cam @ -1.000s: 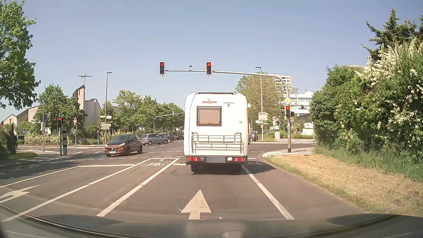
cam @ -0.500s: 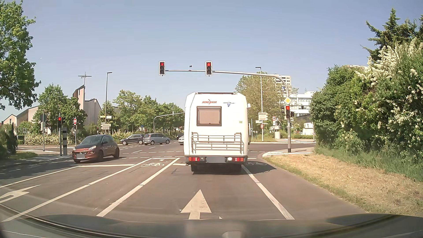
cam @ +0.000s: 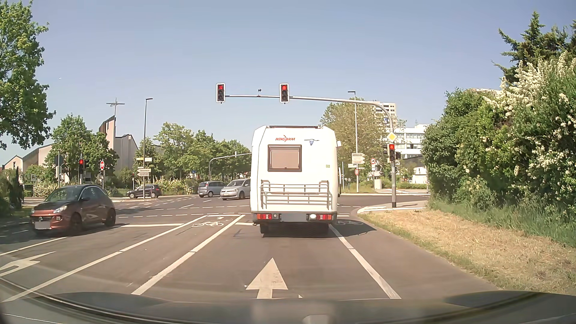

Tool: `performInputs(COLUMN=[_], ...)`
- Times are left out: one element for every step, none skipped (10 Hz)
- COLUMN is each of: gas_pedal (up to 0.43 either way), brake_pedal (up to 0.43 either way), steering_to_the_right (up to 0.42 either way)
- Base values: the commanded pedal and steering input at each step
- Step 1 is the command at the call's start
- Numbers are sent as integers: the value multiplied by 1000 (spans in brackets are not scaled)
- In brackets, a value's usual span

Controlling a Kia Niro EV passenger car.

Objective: Follow the waypoints while adhering to traffic rules and regulations

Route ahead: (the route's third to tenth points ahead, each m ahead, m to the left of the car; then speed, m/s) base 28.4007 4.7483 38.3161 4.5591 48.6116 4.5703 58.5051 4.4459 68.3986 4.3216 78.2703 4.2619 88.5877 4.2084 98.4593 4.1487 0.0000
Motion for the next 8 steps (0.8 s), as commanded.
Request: performInputs(gas_pedal=[0, 0, 0, 0, 0, 0, 0, 0], brake_pedal=[293, 299, 293, 293, 299, 299, 293, 299], steering_to_the_right=[5, 5, 5, 5, 5, 5, 5, 5])
